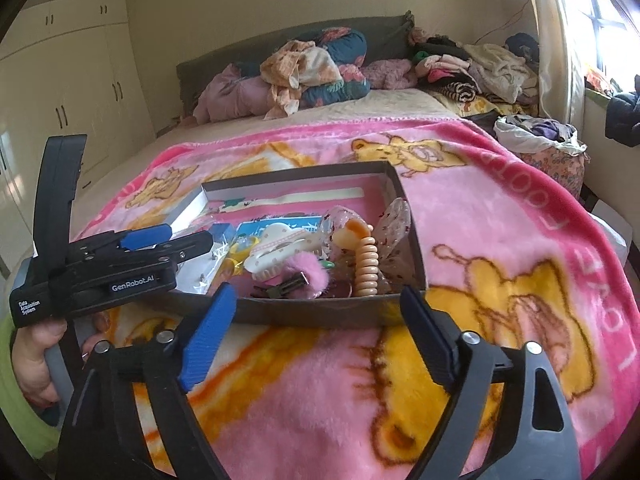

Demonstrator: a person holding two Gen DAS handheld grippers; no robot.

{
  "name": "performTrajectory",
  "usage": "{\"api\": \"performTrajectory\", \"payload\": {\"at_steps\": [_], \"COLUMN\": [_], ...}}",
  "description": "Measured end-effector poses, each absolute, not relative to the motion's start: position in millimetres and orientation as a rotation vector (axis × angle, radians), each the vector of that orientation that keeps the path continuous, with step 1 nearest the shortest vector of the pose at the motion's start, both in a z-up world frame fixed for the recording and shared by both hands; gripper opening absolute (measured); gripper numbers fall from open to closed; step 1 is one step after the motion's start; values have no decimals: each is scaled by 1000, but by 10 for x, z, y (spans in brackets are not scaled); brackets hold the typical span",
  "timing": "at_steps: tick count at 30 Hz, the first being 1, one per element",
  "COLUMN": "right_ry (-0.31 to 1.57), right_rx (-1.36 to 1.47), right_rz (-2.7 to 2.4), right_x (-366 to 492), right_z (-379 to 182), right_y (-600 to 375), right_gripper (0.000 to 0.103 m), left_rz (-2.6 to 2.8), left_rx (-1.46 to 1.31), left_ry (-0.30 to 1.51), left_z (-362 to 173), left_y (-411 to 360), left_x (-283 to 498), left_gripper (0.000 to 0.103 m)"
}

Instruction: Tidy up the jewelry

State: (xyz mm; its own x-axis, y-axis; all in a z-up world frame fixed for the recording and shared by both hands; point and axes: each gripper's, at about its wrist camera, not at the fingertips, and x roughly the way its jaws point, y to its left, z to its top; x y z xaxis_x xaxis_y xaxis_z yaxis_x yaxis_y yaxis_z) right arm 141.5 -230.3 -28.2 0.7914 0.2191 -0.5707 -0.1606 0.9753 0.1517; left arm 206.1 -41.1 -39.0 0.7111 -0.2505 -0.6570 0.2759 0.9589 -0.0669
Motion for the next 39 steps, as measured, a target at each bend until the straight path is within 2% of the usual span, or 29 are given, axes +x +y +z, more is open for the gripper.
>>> {"api": "performTrajectory", "payload": {"at_steps": [2, 9, 17, 39], "right_ry": [607, 552, 491, 395], "right_rx": [95, 57, 57, 69], "right_rz": [201, 179, 171, 178], "right_x": [1349, 1108, 878, 399], "right_z": [-259, -224, -178, -164], "right_y": [-2320, -2339, -2344, -2223], "right_gripper": [85, 88, 96, 97], "left_rz": [-288, -281, -284, -307], "left_rx": [35, 34, 38, 18], "left_ry": [715, 664, 632, 558], "left_z": [-357, -234, -144, -121], "left_y": [-385, -380, -369, -278], "left_x": [2015, 1782, 1495, 859], "left_gripper": [74, 89, 91, 91]}}
